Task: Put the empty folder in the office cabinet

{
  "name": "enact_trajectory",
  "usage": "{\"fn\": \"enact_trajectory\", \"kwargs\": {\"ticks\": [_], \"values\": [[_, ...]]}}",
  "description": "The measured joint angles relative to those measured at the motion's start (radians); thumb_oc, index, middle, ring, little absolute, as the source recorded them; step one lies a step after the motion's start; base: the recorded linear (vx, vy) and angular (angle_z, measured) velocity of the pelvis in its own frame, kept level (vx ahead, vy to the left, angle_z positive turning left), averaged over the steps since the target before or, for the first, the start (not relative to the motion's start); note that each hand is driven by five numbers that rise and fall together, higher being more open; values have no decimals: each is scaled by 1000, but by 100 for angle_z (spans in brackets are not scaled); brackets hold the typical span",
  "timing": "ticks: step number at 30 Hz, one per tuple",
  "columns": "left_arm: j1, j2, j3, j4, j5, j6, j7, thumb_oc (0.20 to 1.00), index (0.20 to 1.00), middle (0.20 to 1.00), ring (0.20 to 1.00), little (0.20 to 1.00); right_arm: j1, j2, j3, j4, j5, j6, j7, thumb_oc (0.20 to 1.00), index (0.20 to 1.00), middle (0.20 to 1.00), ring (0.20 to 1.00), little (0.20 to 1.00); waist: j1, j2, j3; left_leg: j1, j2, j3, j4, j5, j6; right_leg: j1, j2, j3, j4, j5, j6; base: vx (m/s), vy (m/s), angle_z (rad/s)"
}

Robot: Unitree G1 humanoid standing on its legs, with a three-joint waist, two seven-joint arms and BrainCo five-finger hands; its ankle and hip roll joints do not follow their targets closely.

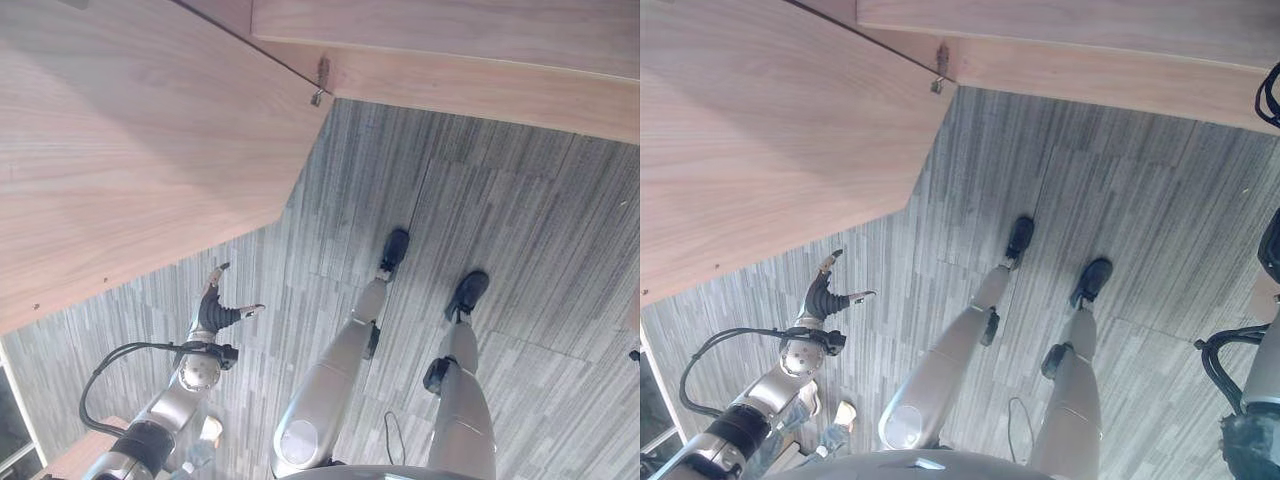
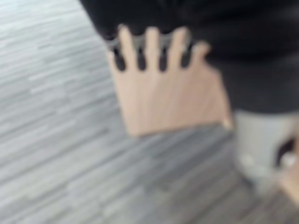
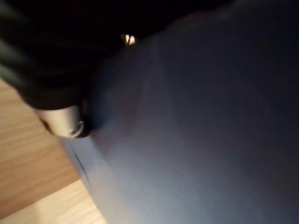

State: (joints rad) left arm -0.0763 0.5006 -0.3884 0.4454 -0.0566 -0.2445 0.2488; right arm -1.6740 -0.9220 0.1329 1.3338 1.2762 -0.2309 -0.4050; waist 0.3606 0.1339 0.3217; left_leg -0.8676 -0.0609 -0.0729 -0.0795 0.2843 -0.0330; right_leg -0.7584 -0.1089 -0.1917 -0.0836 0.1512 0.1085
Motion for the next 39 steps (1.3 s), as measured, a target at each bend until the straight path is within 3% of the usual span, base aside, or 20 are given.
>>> {"fn": "enact_trajectory", "kwargs": {"ticks": [6, 7, 12, 23, 30, 36, 39], "values": [[0, 0, 2, -15, -16, 2, -2, 1000, 1000, 1000, 1000, 1000, 0, -1, -6, 4, 0, -1, 2, 200, 200, 200, 200, 200, 0, 0, 0, -1, 0, -8, 0, 0, 0, -6, 0, -7, 15, -6, 8, 0, 0, 0], [0, 0, 2, -18, -16, 2, -2, 1000, 1000, 1000, 1000, 1000, 0, 0, -9, 4, 0, -1, 1, 1000, 1000, 1000, 1000, 1000, 0, 0, 0, -1, 1, -11, 0, 0, 0, -14, -2, -7, 35, -16, 18, 0, 0, 0], [0, 1, 2, -18, -16, 3, -2, 1000, 1000, 1000, 1000, 1000, -1, 1, -10, 1, 0, -2, 8, 1000, 1000, 1000, 1000, 1000, 1, 0, 0, -2, 0, -18, 0, 0, 0, -45, -11, -8, 105, -52, 44, 0, -1, 1], [1, 9, 2, -35, -18, 3, -15, 1000, 1000, 1000, 1000, 1000, -42, 1, 18, 10, -3, 0, 27, 1000, 1000, 1000, 1000, 1000, -6, -4, -2, -2, -15, -23, 0, 7, 9, -109, -40, -7, 249, -120, 46, -1, -2, 2], [1, 40, 3, -35, -18, 5, -15, 1000, 1000, 1000, 1000, 1000, -43, 1, 34, 13, -14, 51, 11, 1000, 1000, 1000, 1000, 1000, -24, -10, -5, -2, -15, -29, 0, 10, 13, -116, -42, -9, 269, -129, 46, 0, -3, 1], [0, 40, 2, -34, -17, 7, -11, 1000, 1000, 1000, 1000, 1000, -101, 0, 57, 127, -50, 87, -32, 1000, 1000, 1000, 1000, 1000, -31, -10, -5, -4, -15, -29, 0, 14, 18, -135, -44, -8, 304, -144, 42, 0, 0, 0], [-147, 37, -74, 110, -15, 69, 10, 1000, 1000, 1000, 1000, 1000, -104, 51, 63, 159, -103, 111, -86, 1000, 1000, 1000, 1000, 1000, -56, -26, -13, -8, -12, -20, 0, 15, 20, -152, -43, 2, 319, -146, 41, 23, 32, -4]]}}
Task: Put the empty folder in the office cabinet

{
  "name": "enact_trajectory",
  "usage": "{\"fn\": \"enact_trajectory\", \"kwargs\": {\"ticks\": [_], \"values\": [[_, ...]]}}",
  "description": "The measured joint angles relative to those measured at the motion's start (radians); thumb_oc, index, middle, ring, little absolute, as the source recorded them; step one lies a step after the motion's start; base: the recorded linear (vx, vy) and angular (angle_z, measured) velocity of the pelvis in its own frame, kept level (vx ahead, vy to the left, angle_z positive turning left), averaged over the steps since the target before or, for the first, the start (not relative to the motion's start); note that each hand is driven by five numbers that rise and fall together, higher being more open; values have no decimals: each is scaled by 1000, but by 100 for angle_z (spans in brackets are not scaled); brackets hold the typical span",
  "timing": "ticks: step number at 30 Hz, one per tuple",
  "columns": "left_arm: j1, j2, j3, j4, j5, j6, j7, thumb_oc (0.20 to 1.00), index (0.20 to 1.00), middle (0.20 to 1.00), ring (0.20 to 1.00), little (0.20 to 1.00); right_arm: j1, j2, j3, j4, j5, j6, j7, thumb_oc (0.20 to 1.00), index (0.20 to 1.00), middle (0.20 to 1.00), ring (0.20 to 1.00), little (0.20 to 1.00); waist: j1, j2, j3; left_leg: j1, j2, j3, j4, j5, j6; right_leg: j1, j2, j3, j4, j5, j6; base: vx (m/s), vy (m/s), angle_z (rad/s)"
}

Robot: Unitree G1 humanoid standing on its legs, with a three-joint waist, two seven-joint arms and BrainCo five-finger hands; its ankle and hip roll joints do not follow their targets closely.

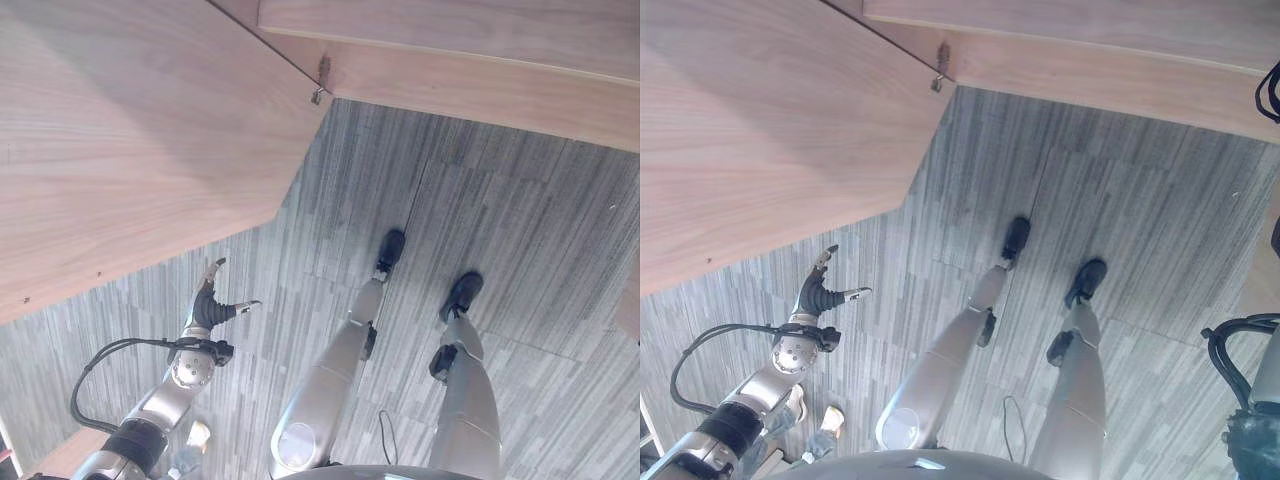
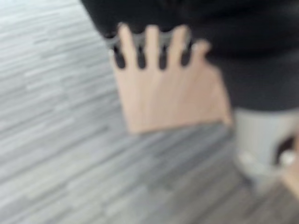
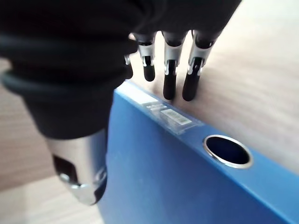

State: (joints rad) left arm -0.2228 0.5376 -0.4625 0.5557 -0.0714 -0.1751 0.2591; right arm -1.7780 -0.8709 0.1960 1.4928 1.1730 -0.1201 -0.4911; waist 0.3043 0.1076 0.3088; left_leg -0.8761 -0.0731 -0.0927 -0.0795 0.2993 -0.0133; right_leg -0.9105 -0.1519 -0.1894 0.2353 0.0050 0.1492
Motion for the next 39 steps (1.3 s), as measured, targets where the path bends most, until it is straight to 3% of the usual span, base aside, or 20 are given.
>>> {"fn": "enact_trajectory", "kwargs": {"ticks": [2, 4, 11, 13, 32, 39], "values": [[-32, 4, 50, -30, 1, 13, 9, 1000, 1000, 1000, 1000, 1000, -2, 18, -50, 17, -14, 29, -48, 1000, 1000, 1000, 1000, 1000, -27, -23, -11, -19, 0, 1, 0, 5, 6, -20, 1, 2, 7, -2, -3, 7, 0, -3], [-47, 5, 69, -77, 1, 13, 13, 1000, 1000, 1000, 1000, 1000, -1, 10, -51, 30, -16, 44, -85, 1000, 1000, 1000, 1000, 1000, -45, -25, -11, -19, -1, 2, 0, 6, 7, -15, 0, 2, -2, 0, 0, 0, 0, 0], [-39, 30, 77, -102, -1, 20, 16, 1000, 1000, 1000, 1000, 1000, 37, 2, -44, 45, -36, 100, -123, 1000, 1000, 1000, 1000, 1000, -49, -30, -14, -6, 1, 6, 0, 6, 7, -2, 3, 8, -7, 2, 2, -3, -4, -1], [-37, 30, 77, -102, -2, 21, 16, 1000, 1000, 1000, 1000, 1000, 36, 3, -44, 44, -45, 105, -123, 200, 200, 200, 200, 200, -48, -30, -14, -2, 1, 6, 0, 6, 7, 2, 3, 8, -8, 2, 2, 0, 0, 0], [-36, 29, 75, -93, -33, 22, 20, 1000, 1000, 1000, 1000, 1000, 44, 16, -10, 44, -55, 127, -130, 200, 200, 200, 200, 200, -59, -31, -14, 11, 1, 15, 0, 6, 7, 13, 4, 14, -9, 5, 0, 0, 0, 0], [-36, 28, 75, -85, -40, 22, 20, 1000, 1000, 1000, 1000, 1000, 44, 77, 3, 26, -52, 125, -54, 200, 200, 200, 200, 200, -72, -30, -14, 9, 1, 19, 0, 6, 7, 9, 4, 17, -9, 7, -3, 0, 0, 0]]}}
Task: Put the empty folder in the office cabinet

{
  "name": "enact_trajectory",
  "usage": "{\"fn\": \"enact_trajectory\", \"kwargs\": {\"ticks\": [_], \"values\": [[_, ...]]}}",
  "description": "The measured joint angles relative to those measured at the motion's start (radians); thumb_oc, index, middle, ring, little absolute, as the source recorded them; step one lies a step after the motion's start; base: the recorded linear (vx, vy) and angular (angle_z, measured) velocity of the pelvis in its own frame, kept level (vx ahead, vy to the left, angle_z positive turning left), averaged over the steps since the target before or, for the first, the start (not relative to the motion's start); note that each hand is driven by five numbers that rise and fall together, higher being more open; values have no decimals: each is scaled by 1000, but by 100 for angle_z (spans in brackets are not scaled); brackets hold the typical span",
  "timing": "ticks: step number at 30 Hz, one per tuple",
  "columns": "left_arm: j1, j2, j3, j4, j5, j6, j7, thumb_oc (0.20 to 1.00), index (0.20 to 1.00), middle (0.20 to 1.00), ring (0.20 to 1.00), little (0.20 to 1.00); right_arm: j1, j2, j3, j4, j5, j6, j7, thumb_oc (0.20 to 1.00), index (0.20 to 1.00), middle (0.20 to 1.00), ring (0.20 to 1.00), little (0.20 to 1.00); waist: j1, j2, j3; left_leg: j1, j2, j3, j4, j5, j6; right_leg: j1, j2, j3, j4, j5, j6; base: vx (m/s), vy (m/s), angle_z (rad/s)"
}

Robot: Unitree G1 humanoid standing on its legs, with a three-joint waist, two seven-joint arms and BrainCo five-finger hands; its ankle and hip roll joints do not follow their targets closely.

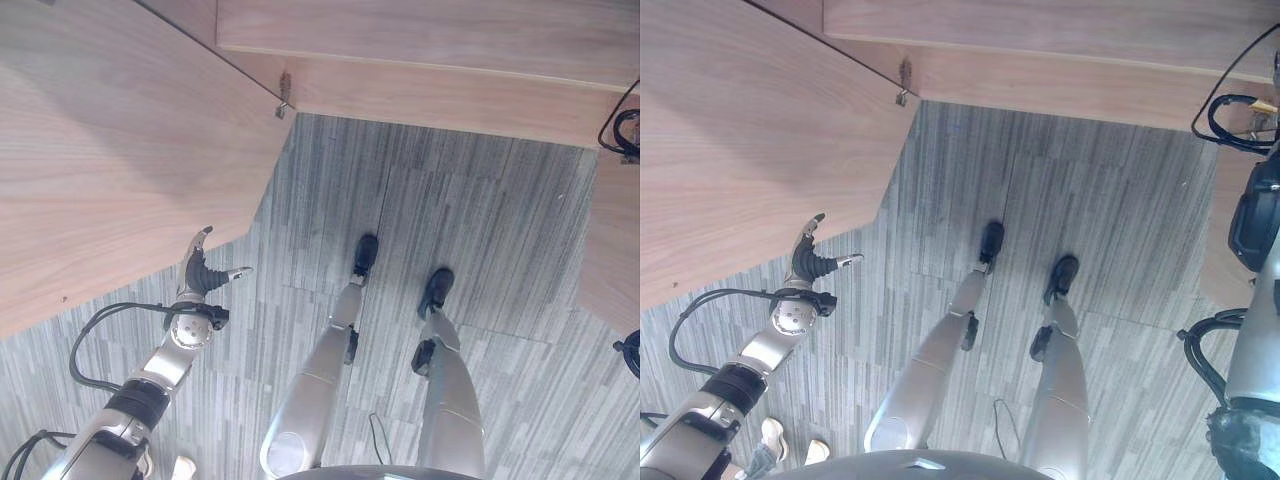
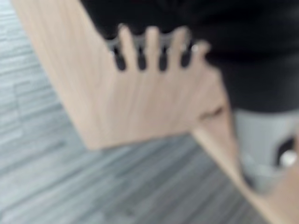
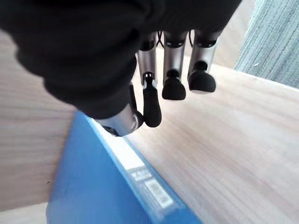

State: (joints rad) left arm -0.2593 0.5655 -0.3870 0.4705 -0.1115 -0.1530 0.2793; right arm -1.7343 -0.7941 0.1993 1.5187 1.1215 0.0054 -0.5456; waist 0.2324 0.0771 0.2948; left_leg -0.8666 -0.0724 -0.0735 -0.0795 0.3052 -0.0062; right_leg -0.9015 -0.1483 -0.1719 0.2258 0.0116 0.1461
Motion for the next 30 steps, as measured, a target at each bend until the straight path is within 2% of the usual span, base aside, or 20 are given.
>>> {"fn": "enact_trajectory", "kwargs": {"ticks": [4, 8, 19, 27, 30], "values": [[1, 0, 0, 2, 0, 0, -5, 1000, 1000, 1000, 1000, 1000, 0, 7, 79, -74, -1, 0, 91, 200, 200, 200, 200, 200, 6, 0, 0, -3, 0, 3, 0, 0, 0, -4, 0, 3, -1, 0, 0, 0, 0, 0], [4, 1, -4, 0, 0, -1, -9, 1000, 1000, 1000, 1000, 1000, -4, 7, 112, -71, -2, -1, 142, 200, 200, 200, 200, 200, 28, 0, 0, -3, 0, 3, 0, 0, 0, -5, 0, 3, -2, 0, 0, 0, 0, 0], [40, 4, -9, 0, 0, 0, -27, 1000, 1000, 1000, 1000, 1000, -4, 6, 100, -64, -2, -5, 166, 200, 200, 200, 200, 200, 77, 0, 0, -6, -1, -9, 0, -1, -1, -5, -1, -4, -1, -1, 0, 0, 0, 0], [40, 5, -9, 0, 1, 0, -34, 1000, 1000, 1000, 1000, 1000, -4, 6, 100, -65, -1, -6, 199, 200, 200, 200, 200, 200, 81, 1, 0, -11, -2, -12, 0, -1, -1, -10, -1, -5, -1, -1, 0, 0, 0, 0], [40, 5, -9, -1, 0, -1, -34, 1000, 1000, 1000, 1000, 1000, -6, -3, 101, -75, -1, -48, 214, 200, 200, 200, 200, 200, 82, 2, -1, -32, -2, -10, 0, 0, -1, -32, -1, -5, 1, -1, 0, 0, 0, 0]]}}
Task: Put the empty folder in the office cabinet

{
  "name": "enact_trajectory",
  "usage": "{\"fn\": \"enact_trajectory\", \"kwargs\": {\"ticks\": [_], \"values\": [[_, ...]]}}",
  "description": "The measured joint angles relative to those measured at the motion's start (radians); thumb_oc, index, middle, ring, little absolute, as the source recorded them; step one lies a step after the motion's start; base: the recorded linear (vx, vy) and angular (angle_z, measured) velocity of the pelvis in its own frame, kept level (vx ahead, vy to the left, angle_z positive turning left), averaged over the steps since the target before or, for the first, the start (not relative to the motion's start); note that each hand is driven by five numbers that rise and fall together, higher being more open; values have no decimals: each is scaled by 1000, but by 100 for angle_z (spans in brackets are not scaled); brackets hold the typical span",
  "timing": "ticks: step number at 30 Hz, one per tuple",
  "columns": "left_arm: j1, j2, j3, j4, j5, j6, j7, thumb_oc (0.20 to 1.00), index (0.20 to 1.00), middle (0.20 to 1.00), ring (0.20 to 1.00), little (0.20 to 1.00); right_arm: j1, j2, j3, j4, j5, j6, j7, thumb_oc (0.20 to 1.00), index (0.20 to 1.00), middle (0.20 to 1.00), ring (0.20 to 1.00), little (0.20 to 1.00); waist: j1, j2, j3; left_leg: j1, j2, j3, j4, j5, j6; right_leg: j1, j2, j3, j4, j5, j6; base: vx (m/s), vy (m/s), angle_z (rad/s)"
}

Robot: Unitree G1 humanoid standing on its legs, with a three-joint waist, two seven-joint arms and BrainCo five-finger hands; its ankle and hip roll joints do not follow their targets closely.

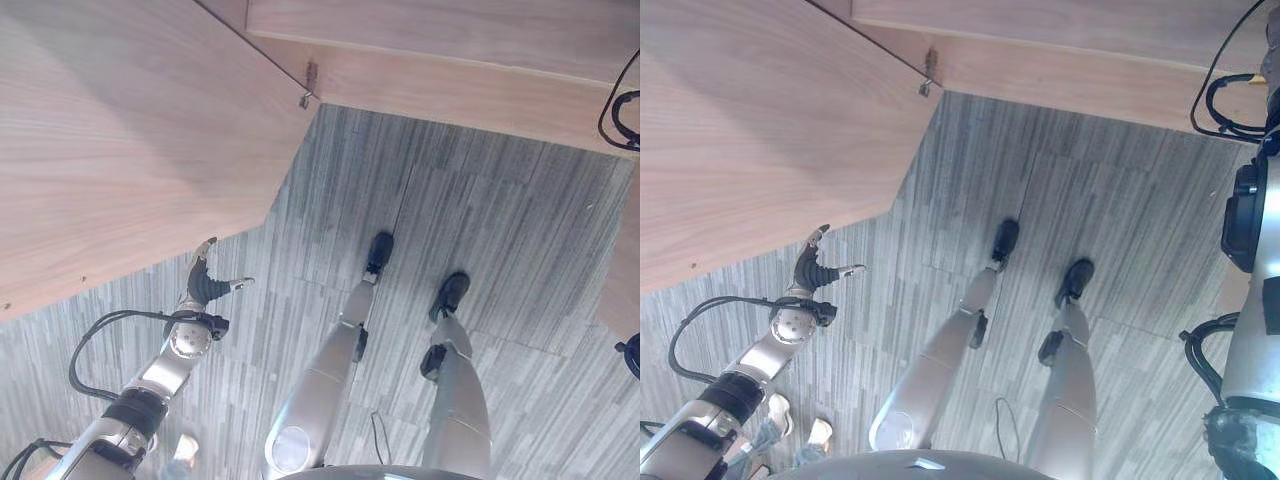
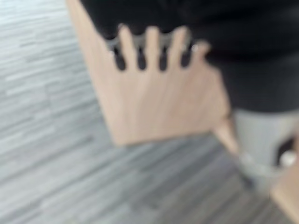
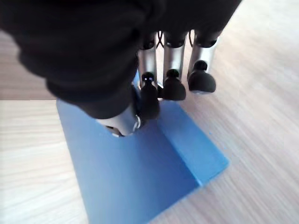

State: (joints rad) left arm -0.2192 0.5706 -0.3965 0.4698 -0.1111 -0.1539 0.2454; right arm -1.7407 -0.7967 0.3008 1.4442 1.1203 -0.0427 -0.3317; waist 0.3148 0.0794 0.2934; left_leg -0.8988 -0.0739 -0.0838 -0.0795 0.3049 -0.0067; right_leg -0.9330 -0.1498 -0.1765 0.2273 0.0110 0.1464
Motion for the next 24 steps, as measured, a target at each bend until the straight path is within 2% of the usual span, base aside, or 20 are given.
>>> {"fn": "enact_trajectory", "kwargs": {"ticks": [6, 24], "values": [[0, 0, 0, 1, 0, -1, -2, 1000, 1000, 1000, 1000, 1000, 0, -20, 0, 0, 0, -24, 11, 200, 200, 200, 200, 200, 10, 0, 0, -5, -1, 1, 0, 1, -1, -5, -1, 1, -1, 0, 0, 0, 0, 0], [-2, 0, -4, 45, 0, -3, -1, 1000, 1000, 1000, 1000, 1000, 3, -23, -34, 1, 0, -28, 7, 200, 200, 200, 200, 200, 23, 0, 0, 0, -1, 5, 0, 2, -2, 0, -1, 2, -3, 0, 0, 0, -2, 0]]}}
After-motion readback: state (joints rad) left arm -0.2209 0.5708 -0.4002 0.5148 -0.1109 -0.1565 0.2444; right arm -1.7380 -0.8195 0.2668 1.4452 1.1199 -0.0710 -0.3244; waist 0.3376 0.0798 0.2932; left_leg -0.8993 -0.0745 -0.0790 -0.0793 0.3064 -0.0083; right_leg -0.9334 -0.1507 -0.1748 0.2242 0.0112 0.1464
